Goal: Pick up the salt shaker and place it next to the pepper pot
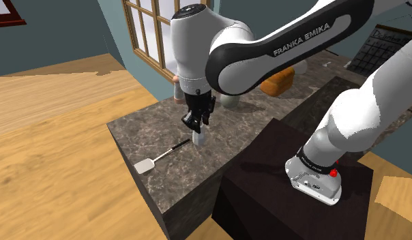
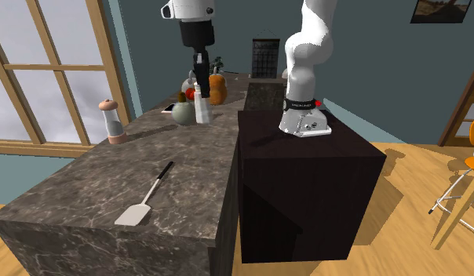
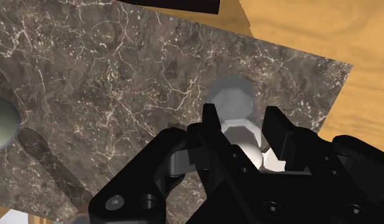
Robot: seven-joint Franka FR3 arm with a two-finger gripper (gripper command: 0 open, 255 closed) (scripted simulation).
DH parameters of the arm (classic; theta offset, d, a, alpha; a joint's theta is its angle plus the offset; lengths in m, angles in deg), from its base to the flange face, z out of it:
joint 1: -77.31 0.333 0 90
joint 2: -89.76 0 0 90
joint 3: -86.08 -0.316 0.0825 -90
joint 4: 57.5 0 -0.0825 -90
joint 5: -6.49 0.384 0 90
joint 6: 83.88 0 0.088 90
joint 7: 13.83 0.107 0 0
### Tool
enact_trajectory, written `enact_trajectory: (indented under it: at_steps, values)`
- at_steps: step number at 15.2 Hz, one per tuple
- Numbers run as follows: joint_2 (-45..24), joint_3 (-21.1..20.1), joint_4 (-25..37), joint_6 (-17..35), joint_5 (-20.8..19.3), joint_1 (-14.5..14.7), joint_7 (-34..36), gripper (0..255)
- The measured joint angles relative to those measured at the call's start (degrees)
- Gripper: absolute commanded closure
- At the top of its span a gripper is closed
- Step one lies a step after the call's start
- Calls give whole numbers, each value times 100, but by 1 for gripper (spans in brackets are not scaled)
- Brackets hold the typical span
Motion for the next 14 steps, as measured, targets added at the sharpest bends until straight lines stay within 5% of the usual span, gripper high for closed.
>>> enact_trajectory:
  at_steps: [14]
  values:
    - [220,354,621,-806,-20,-188,-520,255]
